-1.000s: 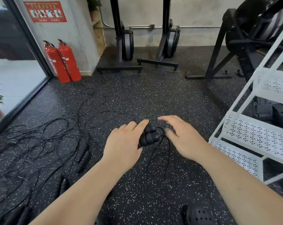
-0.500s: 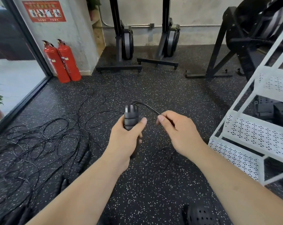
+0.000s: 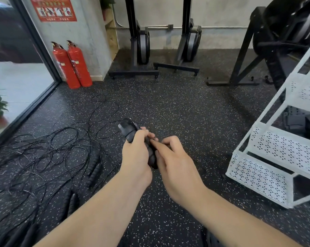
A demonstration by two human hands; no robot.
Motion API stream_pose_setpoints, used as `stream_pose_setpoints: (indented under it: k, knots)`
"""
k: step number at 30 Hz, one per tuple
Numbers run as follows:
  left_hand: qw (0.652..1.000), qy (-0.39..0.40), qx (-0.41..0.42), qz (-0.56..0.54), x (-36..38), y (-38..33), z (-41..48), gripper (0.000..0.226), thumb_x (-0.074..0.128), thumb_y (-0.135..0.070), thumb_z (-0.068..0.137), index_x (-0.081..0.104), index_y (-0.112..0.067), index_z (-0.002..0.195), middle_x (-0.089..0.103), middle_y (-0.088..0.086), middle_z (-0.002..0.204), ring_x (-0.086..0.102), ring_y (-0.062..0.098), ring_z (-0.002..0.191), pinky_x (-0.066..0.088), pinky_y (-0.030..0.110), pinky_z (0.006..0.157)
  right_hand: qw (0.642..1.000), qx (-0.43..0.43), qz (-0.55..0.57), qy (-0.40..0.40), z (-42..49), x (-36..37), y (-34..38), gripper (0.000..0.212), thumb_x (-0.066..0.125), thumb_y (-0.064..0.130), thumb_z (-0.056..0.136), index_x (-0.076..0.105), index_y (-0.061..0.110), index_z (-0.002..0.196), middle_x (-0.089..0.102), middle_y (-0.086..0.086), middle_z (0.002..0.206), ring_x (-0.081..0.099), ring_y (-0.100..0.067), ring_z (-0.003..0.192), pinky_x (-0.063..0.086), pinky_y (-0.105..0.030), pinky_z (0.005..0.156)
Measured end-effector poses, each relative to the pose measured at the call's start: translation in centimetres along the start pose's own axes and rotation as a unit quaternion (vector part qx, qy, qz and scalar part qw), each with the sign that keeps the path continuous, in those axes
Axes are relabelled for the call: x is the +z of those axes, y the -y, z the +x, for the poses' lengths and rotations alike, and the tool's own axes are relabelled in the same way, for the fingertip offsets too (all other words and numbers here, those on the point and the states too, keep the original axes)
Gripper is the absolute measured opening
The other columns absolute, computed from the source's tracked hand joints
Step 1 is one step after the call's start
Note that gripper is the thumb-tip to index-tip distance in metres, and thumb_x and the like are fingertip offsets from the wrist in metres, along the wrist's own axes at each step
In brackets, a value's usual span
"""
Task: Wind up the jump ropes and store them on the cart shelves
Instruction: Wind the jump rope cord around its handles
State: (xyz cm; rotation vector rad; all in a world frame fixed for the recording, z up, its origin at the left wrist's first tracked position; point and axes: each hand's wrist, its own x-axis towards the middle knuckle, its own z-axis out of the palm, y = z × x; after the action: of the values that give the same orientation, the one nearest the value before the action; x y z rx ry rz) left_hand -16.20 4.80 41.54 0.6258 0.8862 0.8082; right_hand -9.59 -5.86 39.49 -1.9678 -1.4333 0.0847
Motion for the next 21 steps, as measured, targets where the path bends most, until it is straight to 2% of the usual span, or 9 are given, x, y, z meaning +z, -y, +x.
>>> stream_pose_setpoints:
  k: [4,9,12,14,15,16,18,19,21]
  knots:
    - [0.995,0.037,-0.071,-0.062,-0.5,-0.2,0.4,0.026,0.064,-0.032,0.102,0.075,-0.011,0.110,0.075,0.014,0.131,0.073,0.028,0.121,0.062,0.047,0.097,1.000,0.010,-0.021,0.013,0.1,-0.4,0.3,0.058,0.027,0.066,0.107,0.043,0.041,0.157,0.044,0.010,0.136,0.050,-0.014,0.117,0.050,-0.032,0.095]
    - [0.990,0.057,-0.112,-0.069,-0.3,-0.7,-0.5,0.024,0.063,-0.043,0.105,0.067,-0.020,0.108,0.080,-0.001,0.119,0.073,0.026,0.119,0.055,0.048,0.104,0.998,0.042,0.021,0.036,0.2,-0.2,0.1,0.054,0.040,0.062,0.103,0.040,0.049,0.156,0.054,0.012,0.116,0.057,-0.014,0.102,0.051,-0.033,0.090]
    - [0.988,0.108,-0.086,0.067,-0.4,-0.9,-0.6,0.094,0.084,-0.078,0.066,0.063,-0.022,0.139,0.076,0.003,0.131,0.071,0.023,0.124,0.052,0.044,0.106,0.993,0.100,0.060,0.017,1.1,-1.7,-0.6,0.038,0.045,0.052,0.109,0.053,0.047,0.146,0.061,0.015,0.112,0.062,-0.010,0.101,0.050,-0.030,0.087]
    - [0.964,0.101,0.021,0.246,-0.8,-0.9,-0.5,0.126,0.081,-0.088,0.059,0.039,-0.026,0.161,0.059,0.002,0.155,0.056,0.020,0.142,0.039,0.049,0.121,0.986,0.148,0.080,0.016,2.0,-3.1,-1.5,0.030,0.043,0.048,0.111,0.061,0.046,0.135,0.068,0.017,0.108,0.064,-0.006,0.097,0.049,-0.024,0.080]
    - [0.922,0.100,0.103,0.359,-1.2,-0.8,-0.2,0.127,0.078,-0.084,0.068,0.020,-0.032,0.168,0.040,-0.001,0.169,0.041,0.017,0.152,0.031,0.049,0.127,0.981,0.170,0.087,0.021,2.4,-3.9,-2.1,0.028,0.043,0.048,0.111,0.063,0.044,0.131,0.070,0.018,0.106,0.065,-0.006,0.096,0.048,-0.024,0.078]
    - [0.844,0.095,0.203,0.487,-1.7,-0.9,0.2,0.124,0.077,-0.075,0.078,0.004,-0.034,0.170,0.019,-0.006,0.177,0.024,0.016,0.160,0.022,0.046,0.131,0.977,0.191,0.093,0.034,2.7,-4.7,-2.7,0.028,0.044,0.047,0.111,0.065,0.043,0.129,0.070,0.018,0.107,0.065,-0.007,0.098,0.047,-0.027,0.079]
    - [0.602,0.077,0.405,0.684,-2.4,-1.3,0.4,0.119,0.073,-0.061,0.090,-0.009,-0.029,0.170,-0.009,-0.008,0.178,-0.003,0.016,0.165,0.009,0.042,0.133,0.967,0.215,0.108,0.086,3.1,-6.2,-3.7,0.027,0.046,0.047,0.111,0.067,0.039,0.127,0.071,0.017,0.110,0.064,-0.007,0.103,0.044,-0.032,0.085]
    - [0.500,0.090,0.463,0.727,-2.6,-1.5,0.4,0.116,0.071,-0.059,0.092,-0.007,-0.025,0.170,-0.012,-0.005,0.179,-0.009,0.020,0.165,0.007,0.045,0.134,0.963,0.212,0.116,0.122,3.1,-6.9,-4.0,0.027,0.048,0.047,0.111,0.068,0.039,0.125,0.072,0.017,0.110,0.064,-0.005,0.104,0.044,-0.032,0.087]
    - [0.381,0.134,0.495,0.770,-3.0,-1.0,0.9,0.108,0.069,-0.060,0.092,0.005,-0.023,0.171,-0.001,0.001,0.180,-0.005,0.025,0.166,0.009,0.050,0.134,0.955,0.189,0.119,0.195,2.9,-8.0,-4.2,0.028,0.050,0.049,0.110,0.070,0.039,0.126,0.073,0.018,0.109,0.064,-0.003,0.102,0.047,-0.032,0.089]
